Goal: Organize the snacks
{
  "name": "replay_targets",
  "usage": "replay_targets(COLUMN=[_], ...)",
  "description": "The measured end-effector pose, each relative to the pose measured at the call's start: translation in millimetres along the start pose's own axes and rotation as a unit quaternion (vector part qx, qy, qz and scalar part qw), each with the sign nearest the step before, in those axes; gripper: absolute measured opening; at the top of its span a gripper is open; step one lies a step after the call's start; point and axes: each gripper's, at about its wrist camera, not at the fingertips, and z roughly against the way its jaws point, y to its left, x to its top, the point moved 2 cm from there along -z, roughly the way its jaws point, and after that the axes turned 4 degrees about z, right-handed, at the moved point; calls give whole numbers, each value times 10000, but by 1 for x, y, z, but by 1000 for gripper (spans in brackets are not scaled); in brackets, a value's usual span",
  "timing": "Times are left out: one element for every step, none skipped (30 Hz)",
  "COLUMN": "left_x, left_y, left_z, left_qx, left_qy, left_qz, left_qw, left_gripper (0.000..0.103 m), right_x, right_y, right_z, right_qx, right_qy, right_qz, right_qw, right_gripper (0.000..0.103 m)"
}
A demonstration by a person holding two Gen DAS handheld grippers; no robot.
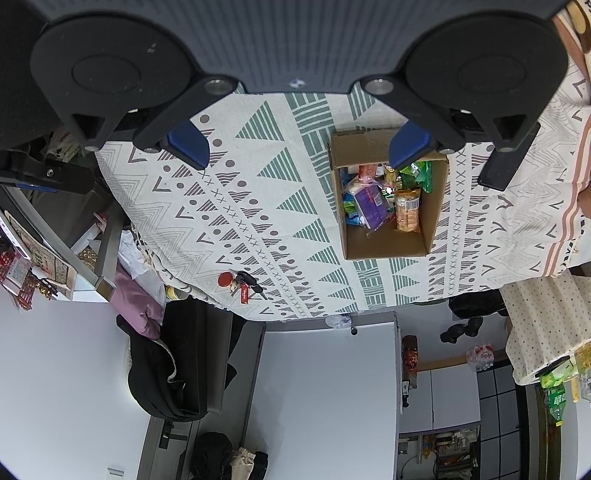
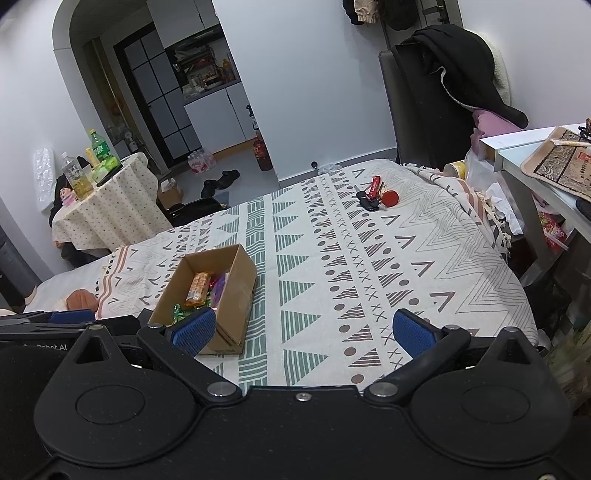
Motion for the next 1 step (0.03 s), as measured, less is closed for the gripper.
replay_targets(left_x=[0], left_y=[0], left_z=[0], left_qx=[-6], left_qy=[5], left_qz=[-4], left_qw=[10000], left_gripper=[103], right_x=[0], right_y=[-2], right_z=[0], right_qx=[1], right_qy=[4], right_qz=[-8], right_qw=[10000], right_gripper=[103])
